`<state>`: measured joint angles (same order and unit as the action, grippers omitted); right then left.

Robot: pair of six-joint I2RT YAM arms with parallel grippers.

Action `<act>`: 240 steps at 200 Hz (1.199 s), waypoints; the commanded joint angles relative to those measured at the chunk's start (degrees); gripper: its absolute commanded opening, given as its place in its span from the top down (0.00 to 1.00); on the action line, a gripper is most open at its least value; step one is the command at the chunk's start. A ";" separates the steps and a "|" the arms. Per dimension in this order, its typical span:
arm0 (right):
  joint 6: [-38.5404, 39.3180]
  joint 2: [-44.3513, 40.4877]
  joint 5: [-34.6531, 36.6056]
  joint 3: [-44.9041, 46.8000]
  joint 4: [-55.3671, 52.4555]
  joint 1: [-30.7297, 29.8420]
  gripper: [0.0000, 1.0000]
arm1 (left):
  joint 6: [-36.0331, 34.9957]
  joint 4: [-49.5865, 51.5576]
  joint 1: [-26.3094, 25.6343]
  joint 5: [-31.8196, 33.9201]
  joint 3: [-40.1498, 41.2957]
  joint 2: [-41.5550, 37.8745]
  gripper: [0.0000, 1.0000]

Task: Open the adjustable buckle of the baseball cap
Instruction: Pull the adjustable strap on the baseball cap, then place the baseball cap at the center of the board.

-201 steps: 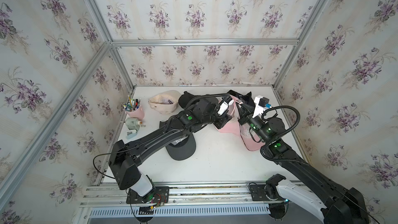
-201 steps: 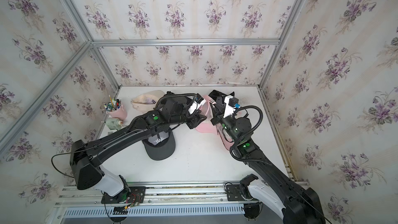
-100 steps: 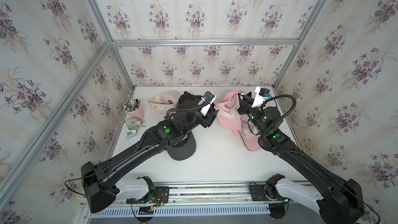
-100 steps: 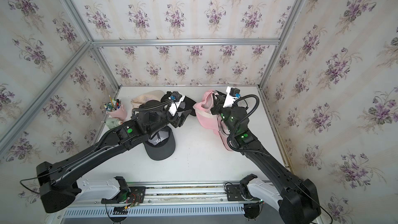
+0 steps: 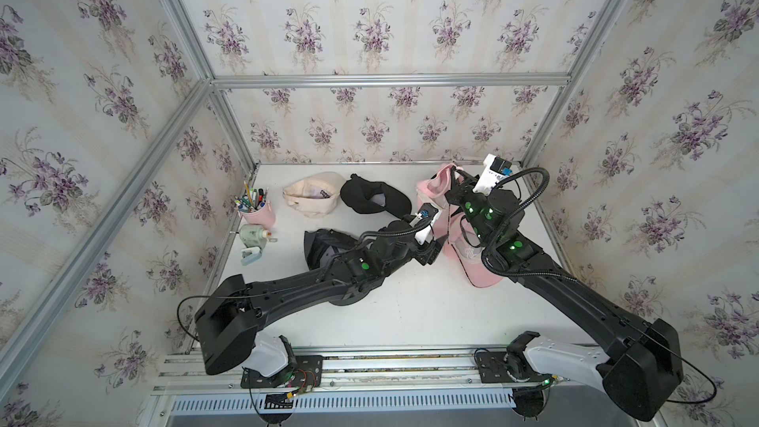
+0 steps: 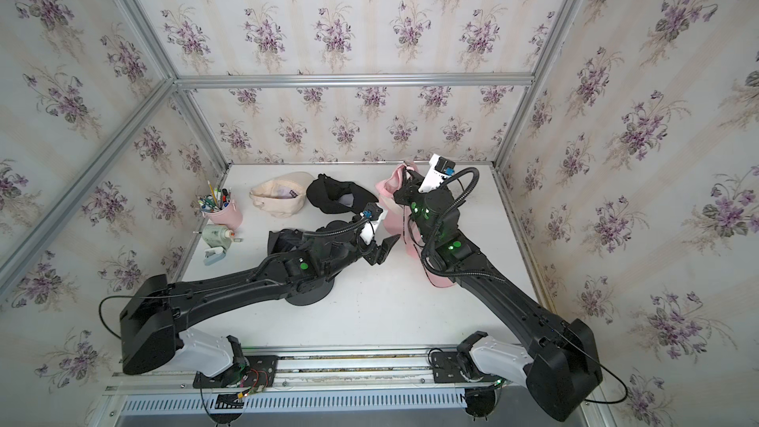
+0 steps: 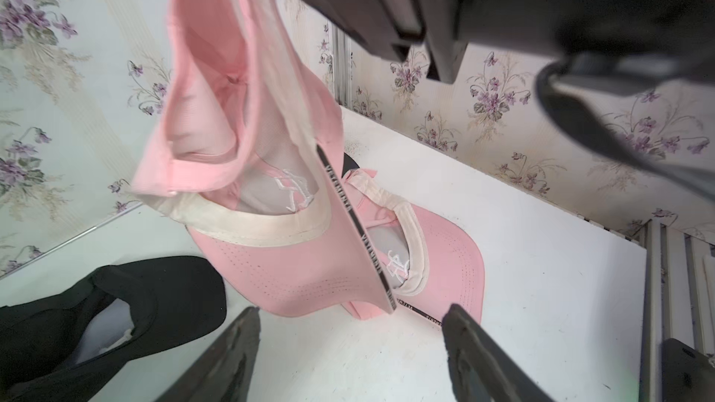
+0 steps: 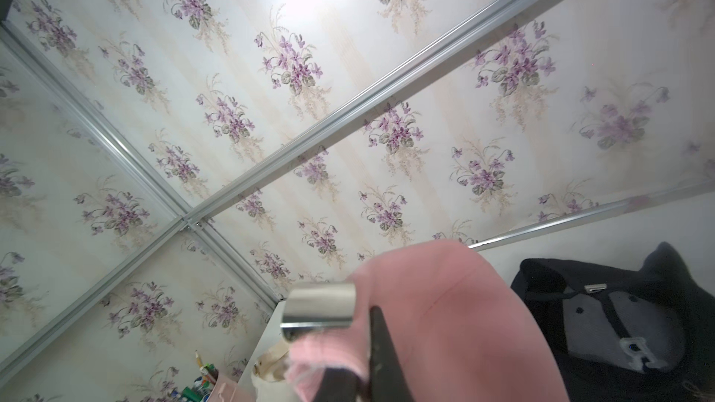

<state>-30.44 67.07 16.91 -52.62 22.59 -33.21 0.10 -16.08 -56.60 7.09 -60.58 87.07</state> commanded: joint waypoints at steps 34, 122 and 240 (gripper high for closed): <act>-3.47 0.04 4.49 -0.83 0.26 -1.11 1.00 | 1.27 -15.51 0.19 1.95 -1.71 7.41 0.23; -4.83 -1.83 4.47 1.54 -0.09 -1.92 1.00 | 2.43 -13.84 2.14 -1.19 -4.22 11.44 0.49; -4.72 -2.82 0.77 3.92 1.44 -2.03 0.96 | 3.58 -6.09 2.37 -3.80 -3.02 7.06 0.89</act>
<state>-35.81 64.58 19.99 -49.19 22.11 -35.09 3.97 -22.41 -54.19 3.05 -64.03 95.72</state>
